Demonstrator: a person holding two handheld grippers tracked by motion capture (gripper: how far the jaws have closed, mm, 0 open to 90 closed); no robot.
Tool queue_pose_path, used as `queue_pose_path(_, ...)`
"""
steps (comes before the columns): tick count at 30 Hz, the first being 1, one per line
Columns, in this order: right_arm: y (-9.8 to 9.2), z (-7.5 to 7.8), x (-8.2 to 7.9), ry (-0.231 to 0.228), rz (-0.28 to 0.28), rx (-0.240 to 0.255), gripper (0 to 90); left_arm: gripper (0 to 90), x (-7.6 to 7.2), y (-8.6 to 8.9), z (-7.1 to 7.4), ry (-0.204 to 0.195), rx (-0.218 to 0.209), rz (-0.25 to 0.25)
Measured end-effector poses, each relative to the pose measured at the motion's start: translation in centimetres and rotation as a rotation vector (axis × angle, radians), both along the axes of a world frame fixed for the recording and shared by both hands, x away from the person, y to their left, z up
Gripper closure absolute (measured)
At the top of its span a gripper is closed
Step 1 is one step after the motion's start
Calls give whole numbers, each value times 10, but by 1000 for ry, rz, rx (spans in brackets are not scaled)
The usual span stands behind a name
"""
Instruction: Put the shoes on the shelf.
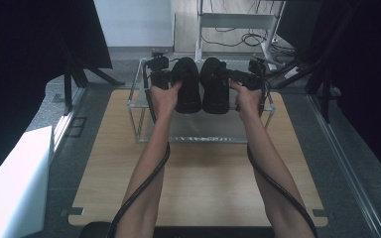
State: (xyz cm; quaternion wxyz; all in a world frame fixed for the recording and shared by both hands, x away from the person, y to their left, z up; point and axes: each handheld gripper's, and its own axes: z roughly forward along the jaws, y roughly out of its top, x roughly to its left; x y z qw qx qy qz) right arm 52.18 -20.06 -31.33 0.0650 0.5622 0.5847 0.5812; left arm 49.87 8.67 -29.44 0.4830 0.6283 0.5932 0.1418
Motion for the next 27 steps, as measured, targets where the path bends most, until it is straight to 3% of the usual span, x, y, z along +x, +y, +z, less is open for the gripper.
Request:
queue_pose_path(5,-16,6,-13,-41,25,25,393,430,-19,6,12,-64,12,-31)
queue_pose_path(10,-29,5,-32,-68,67,41,460,471,-43,17,15,-116,-14,-75)
queue_pose_path(16,-34,-9,-60,-79,142,40,623,567,-78,29,-5,-157,-61,-133)
queue_pose_path(21,-36,-23,-90,-107,180,39,789,696,-106,36,-24,-189,-51,-176)
queue_pose_path(27,-27,-43,-120,-132,237,78,891,827,-120,28,-49,-167,-26,-220)
